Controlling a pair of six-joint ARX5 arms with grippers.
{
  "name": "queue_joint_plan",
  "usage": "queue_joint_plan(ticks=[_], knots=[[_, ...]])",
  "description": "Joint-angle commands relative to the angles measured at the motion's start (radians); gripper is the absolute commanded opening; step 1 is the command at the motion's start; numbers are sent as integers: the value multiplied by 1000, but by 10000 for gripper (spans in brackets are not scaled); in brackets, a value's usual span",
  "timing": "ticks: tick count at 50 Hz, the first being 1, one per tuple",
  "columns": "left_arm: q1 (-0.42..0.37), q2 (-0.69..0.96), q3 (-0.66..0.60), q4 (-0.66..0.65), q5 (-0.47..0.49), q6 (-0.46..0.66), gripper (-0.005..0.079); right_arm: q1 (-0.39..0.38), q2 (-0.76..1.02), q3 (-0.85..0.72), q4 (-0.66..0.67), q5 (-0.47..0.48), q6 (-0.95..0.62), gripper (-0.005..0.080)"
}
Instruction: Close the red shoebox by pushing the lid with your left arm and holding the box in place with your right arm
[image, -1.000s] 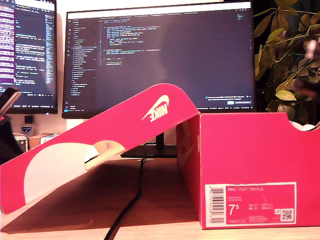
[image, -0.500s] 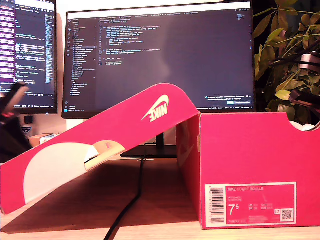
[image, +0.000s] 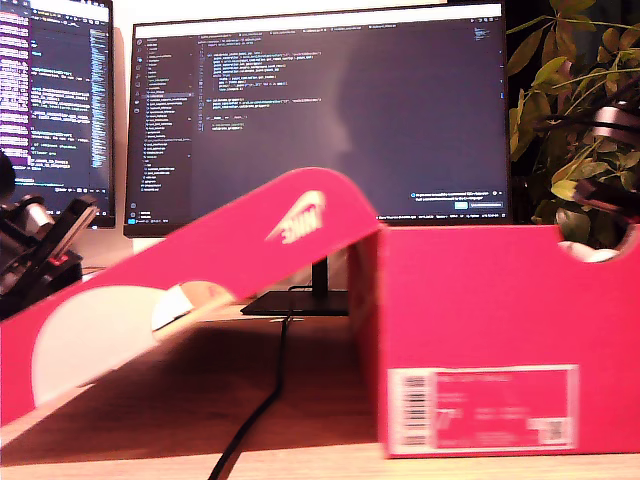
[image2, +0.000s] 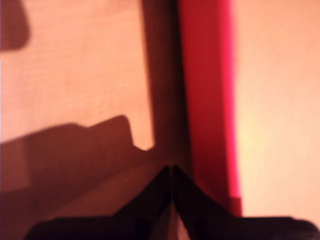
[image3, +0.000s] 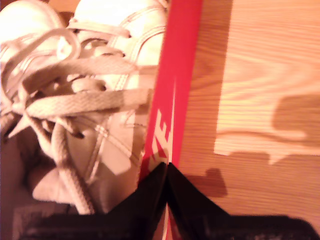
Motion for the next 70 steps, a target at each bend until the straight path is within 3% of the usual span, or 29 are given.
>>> queue_joint_plan(ticks=[1, 16, 37, 50, 70], knots=[[-13, 23, 6, -1, 37, 0, -19, 41, 8, 2, 5, -26, -6, -12], [-13, -42, 106, -80, 89, 5, -19, 68, 8, 2, 5, -25, -5, -12], [-13, -309, 252, -307, 90, 41, -19, 68, 8, 2, 13, -26, -5, -12], [-26, -394, 290, -318, 91, 23, -19, 76, 8, 2, 13, -59, 8, -12], [-134, -391, 346, -254, 65, -34, -19, 89, 8, 2, 13, -67, 29, -12]])
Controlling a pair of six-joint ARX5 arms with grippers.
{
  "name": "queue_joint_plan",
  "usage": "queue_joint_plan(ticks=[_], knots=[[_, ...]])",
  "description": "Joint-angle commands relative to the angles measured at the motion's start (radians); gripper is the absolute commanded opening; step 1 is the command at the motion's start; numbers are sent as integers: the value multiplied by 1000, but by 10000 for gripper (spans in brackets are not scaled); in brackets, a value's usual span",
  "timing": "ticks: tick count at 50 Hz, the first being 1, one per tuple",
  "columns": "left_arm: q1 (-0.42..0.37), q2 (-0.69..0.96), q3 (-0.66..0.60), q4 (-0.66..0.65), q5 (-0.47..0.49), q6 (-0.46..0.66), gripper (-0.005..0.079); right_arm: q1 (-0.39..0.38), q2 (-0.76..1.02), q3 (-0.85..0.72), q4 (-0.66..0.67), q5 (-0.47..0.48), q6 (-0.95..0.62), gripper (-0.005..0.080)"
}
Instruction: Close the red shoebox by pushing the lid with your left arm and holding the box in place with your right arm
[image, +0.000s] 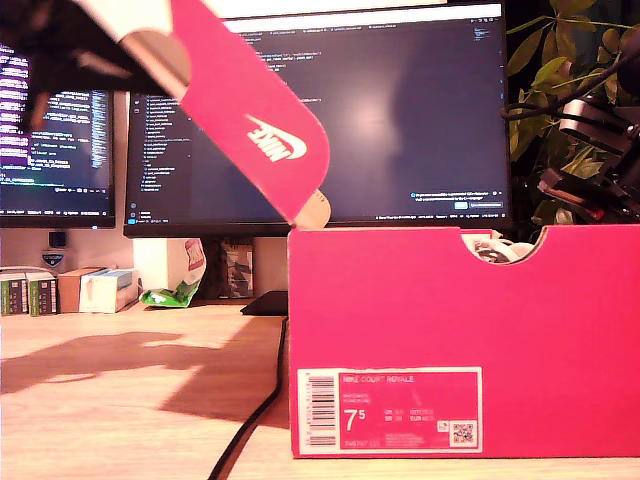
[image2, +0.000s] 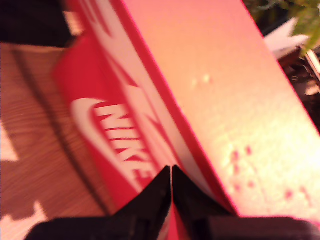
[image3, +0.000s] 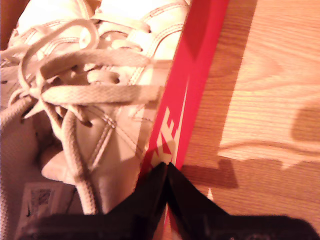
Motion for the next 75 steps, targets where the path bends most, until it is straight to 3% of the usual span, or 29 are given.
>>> queue_joint_plan(ticks=[1, 16, 27, 49, 75], knots=[[-17, 5, 48, 16, -8, -5, -19, 18, 8, 2, 8, -14, 2, -12], [-64, 5, 171, 15, -16, -5, -19, 8, 7, 2, 16, -10, 2, -12], [-114, 11, 185, 23, -51, -5, -19, -20, 6, 55, 3, 14, 5, -13], [-217, 44, 185, 130, -83, -47, -19, -96, -8, 294, -232, 204, -34, -12], [-347, 155, 186, 264, -74, -99, -19, -176, -246, 371, -305, 203, -41, -12]])
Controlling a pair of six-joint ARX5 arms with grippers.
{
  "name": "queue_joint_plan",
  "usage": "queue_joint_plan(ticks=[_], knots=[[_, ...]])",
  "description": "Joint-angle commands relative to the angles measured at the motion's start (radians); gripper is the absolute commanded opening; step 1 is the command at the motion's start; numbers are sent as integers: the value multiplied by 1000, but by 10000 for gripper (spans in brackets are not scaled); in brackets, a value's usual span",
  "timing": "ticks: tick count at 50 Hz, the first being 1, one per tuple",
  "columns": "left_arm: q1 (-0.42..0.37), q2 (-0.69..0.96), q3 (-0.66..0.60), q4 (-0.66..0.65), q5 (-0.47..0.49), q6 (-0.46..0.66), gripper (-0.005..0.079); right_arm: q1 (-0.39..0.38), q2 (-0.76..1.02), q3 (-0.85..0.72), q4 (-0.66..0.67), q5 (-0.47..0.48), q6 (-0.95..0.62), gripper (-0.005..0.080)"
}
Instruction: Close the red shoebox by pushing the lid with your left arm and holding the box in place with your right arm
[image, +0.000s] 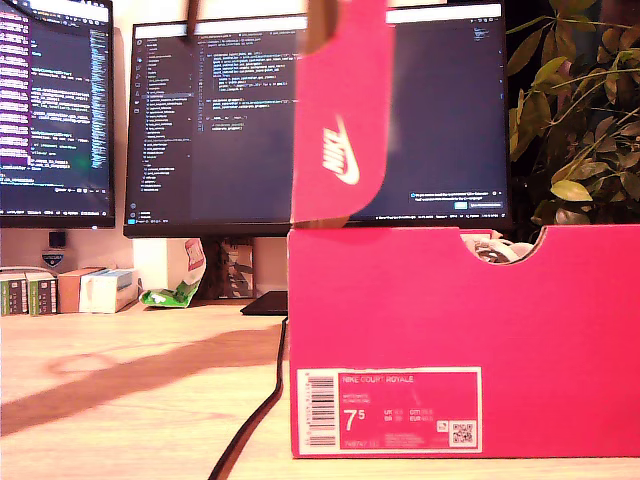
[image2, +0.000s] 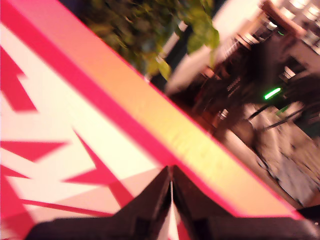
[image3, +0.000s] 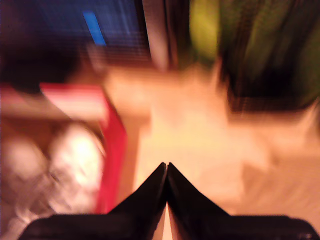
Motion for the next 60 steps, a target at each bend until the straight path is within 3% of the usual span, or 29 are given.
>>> queue_joint_plan(ticks=[1, 11, 21, 27, 38, 46, 60], knots=[[-20, 31, 2, 27, 7, -10, -19, -4, -2, -9, -12, 2, -6, -12], [-44, 51, 4, 49, 16, -8, -19, -3, -51, -8, -14, -70, 11, -12], [-17, 51, 4, 19, 11, 13, -19, -2, -69, 12, -24, -267, 52, -12], [2, 51, 4, -32, -12, 65, -19, 0, -55, 12, -73, -336, 57, -12], [33, 51, 4, -103, -66, 140, -19, 49, 20, 12, -169, -336, 6, -13], [44, 51, 4, -115, -87, 153, -19, 127, 121, 12, -176, -331, 0, -13], [47, 51, 4, -115, -118, 157, -19, 229, 274, 12, -168, -201, -18, -13]])
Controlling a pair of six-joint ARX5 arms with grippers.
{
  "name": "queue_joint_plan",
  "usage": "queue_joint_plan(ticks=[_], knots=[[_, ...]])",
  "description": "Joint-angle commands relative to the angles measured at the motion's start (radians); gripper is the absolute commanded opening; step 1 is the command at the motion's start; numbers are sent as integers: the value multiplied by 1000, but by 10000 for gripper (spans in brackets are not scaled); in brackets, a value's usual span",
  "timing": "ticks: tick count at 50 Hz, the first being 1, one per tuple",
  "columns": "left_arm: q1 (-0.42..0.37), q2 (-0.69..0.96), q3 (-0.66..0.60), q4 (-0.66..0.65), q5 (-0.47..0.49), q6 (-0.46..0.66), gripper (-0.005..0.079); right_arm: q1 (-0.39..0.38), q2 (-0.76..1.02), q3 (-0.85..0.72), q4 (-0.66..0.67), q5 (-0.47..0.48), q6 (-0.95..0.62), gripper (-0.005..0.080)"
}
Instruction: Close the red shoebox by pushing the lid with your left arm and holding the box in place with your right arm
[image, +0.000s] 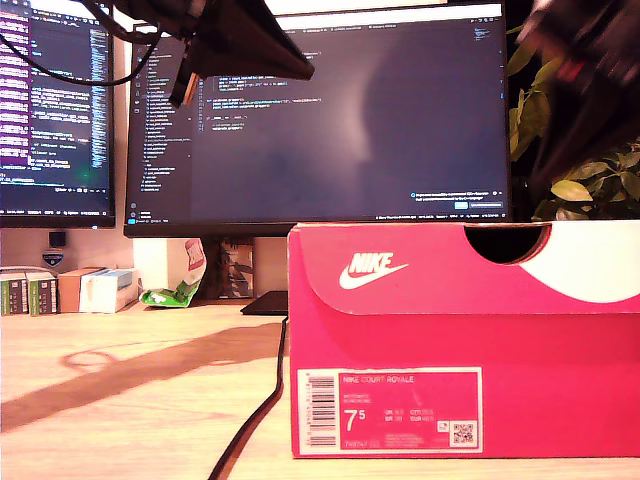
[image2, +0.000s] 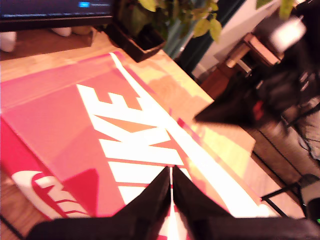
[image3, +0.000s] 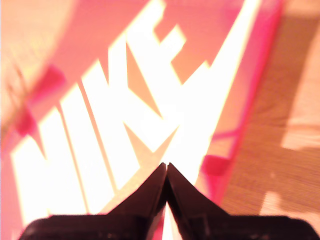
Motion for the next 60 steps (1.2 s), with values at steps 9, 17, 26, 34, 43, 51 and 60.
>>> queue_joint_plan(ticks=[9, 17, 26, 34, 43, 51, 60], knots=[[0, -2, 4, 6, -26, 24, -19, 23, 89, 10, 1, 127, -32, -13], [0, -2, 4, 7, -45, 35, -19, 25, 109, 10, 8, 134, -37, -13], [0, -2, 4, 7, -89, 58, -19, 25, 102, 10, 80, 134, -27, -13], [5, -12, 4, 2, -138, 87, -19, 25, 82, 10, 135, 135, -24, -13], [16, -43, 4, -53, -243, 140, -19, 24, 12, 10, 220, 210, 3, -12], [33, -79, 4, -91, -323, 209, -19, 24, -69, 10, 267, 273, 2, -13], [73, -124, 4, -97, -369, 234, -19, 19, -153, 10, 294, 319, -2, -13]])
